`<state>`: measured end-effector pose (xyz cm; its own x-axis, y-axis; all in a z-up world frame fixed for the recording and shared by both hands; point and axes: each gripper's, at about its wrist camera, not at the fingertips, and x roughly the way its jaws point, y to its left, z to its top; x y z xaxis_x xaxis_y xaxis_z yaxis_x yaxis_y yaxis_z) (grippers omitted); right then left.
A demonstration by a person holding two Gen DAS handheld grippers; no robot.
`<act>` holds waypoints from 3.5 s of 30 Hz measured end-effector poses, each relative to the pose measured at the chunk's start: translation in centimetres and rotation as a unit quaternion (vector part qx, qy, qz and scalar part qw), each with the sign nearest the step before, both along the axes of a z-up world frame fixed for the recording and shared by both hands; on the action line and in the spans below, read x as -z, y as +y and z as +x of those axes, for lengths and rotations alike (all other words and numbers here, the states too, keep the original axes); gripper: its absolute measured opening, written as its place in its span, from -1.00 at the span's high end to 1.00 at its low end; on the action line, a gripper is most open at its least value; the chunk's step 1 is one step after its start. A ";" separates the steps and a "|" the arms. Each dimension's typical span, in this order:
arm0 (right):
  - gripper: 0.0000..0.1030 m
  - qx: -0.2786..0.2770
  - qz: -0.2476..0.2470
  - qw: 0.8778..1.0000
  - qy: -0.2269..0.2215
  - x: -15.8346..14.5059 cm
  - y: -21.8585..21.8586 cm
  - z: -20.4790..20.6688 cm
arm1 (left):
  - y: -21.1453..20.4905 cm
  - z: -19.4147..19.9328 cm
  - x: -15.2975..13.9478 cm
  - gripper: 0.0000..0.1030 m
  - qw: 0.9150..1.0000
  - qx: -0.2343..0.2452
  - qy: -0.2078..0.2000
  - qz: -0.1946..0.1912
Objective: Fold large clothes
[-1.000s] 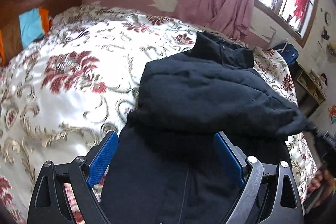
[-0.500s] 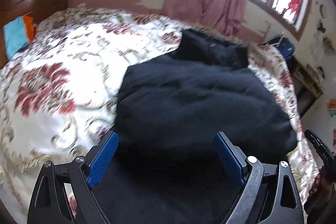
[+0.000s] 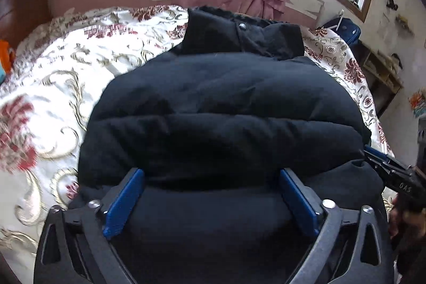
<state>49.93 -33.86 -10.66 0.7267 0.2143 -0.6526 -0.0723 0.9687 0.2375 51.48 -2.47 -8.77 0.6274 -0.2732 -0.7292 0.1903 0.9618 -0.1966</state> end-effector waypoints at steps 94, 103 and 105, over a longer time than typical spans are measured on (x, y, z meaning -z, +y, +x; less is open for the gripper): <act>0.92 0.009 0.007 1.000 -0.010 1.5 0.2 13.7 | -1.5 9.2 -7.5 0.63 0.988 0.006 -0.121 -0.097; 0.86 -0.062 0.002 0.998 -0.013 -7.5 -1.3 10.7 | -5.1 15.9 -2.7 0.67 0.993 0.085 0.024 -0.080; 0.80 -0.066 0.010 0.998 -0.017 -9.7 -0.7 12.1 | -5.1 15.4 -2.4 0.67 0.993 0.095 0.016 -0.072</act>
<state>61.99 -34.53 -0.93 0.7128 0.3222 -0.6230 -0.2079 0.9454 0.2510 66.89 -7.57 -6.37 0.5321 -0.4871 -0.6926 0.3562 0.8708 -0.3388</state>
